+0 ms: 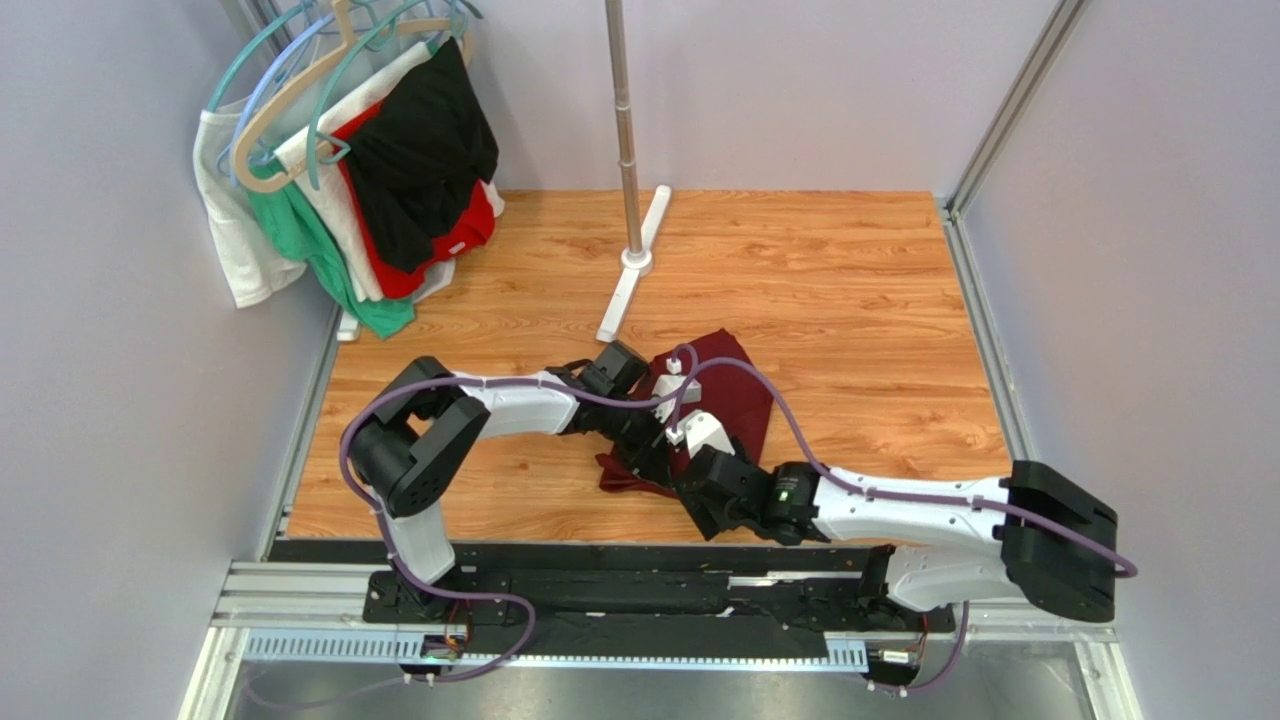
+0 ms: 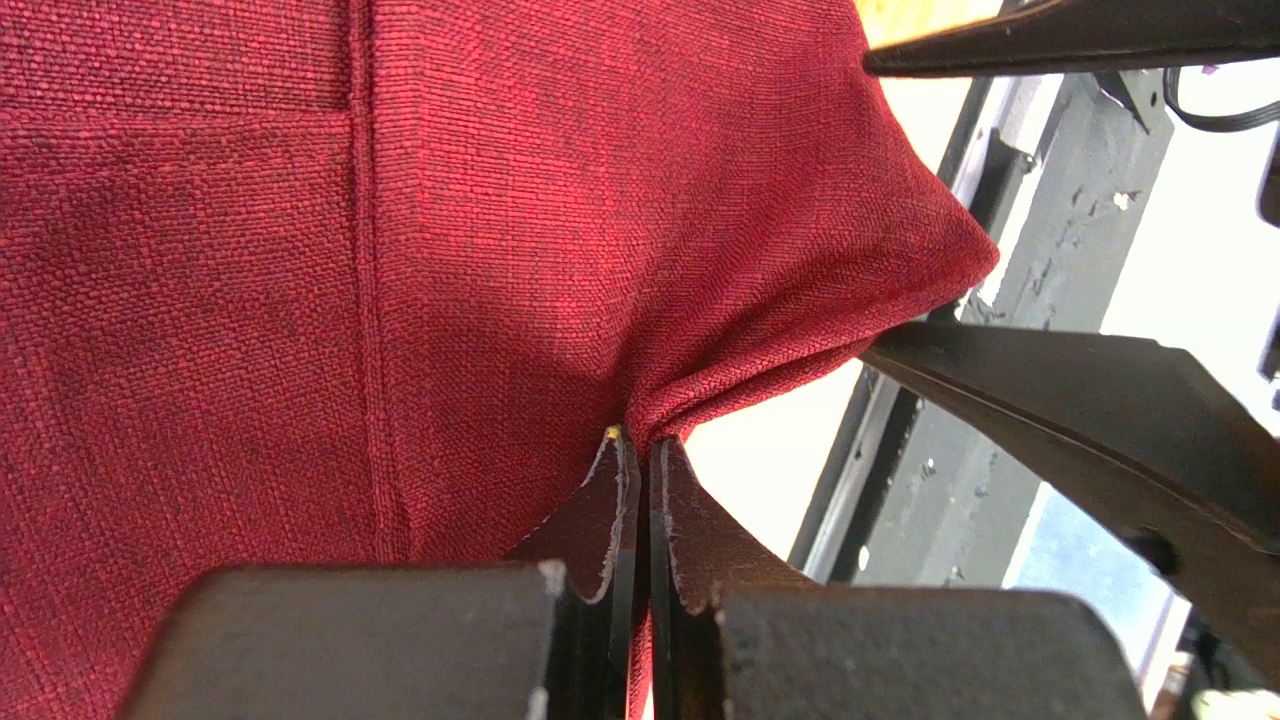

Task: Fold the napkin, place the utensils inside, and roll it up
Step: Roll the napkin at the center of the board.

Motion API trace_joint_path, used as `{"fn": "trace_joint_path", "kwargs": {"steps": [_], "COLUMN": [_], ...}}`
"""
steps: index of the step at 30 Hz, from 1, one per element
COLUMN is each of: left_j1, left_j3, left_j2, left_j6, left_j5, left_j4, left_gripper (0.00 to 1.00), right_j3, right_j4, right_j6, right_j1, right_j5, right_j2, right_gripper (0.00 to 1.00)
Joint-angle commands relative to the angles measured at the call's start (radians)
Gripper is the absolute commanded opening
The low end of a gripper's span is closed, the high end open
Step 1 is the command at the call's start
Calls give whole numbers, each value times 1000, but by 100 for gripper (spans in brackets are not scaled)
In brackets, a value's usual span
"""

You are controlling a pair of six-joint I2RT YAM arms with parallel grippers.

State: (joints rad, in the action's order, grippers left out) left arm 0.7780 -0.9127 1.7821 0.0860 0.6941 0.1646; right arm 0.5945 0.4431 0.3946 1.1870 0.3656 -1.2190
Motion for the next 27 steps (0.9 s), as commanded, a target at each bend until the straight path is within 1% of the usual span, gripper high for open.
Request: {"fn": "trace_joint_path", "kwargs": {"steps": [1, 6, 8, 12, 14, 16, 20, 21, 22, 24, 25, 26, 27], "left_j1": [-6, -8, -9, -19, -20, -22, -22, -22, -23, -23, -23, -25, -25], "left_j3": [-18, -23, -29, -35, -38, -38, -41, -41, -41, -40, -38, -38, -38], "left_j2": [19, 23, 23, 36, 37, 37, 31, 31, 28, 22, 20, 19, 16], "left_j6": [-8, -14, -14, -14, -14, -15, -15, -15, -15, -12, -11, -6, -3], "left_j5": [16, 25, 28, 44, 47, 47, 53, 51, 51, 50, 50, 51, 50], "left_j4": [105, 113, 115, 119, 122, 122, 124, 124, 125, 127, 128, 127, 127], "left_gripper": [0, 0, 0, 0, 0, 0, 0, 0, 0, 0, 0, 0, 0], "right_j3": [41, 53, 56, 50, 44, 34, 45, 48, 53, 56, 57, 56, 56], "right_j4": [-102, -122, -136, -164, -168, -175, -169, -164, -161, -156, -156, -153, -153], "right_j6": [-68, -117, -149, -154, -142, -132, -111, -103, -97, -77, -70, -59, -53], "right_j1": [31, 43, 46, 45, 45, 43, 45, 42, 37, 31, 31, 30, 28], "right_j5": [102, 111, 95, 30, 1, -22, -74, -80, -92, -125, -131, -148, -154], "right_j2": [-25, -65, -92, -134, -148, -157, -221, -237, -250, -289, -298, -309, -313], "right_gripper": [68, 68, 66, 63, 60, 54, 48, 45, 41, 36, 27, 23, 13]}}
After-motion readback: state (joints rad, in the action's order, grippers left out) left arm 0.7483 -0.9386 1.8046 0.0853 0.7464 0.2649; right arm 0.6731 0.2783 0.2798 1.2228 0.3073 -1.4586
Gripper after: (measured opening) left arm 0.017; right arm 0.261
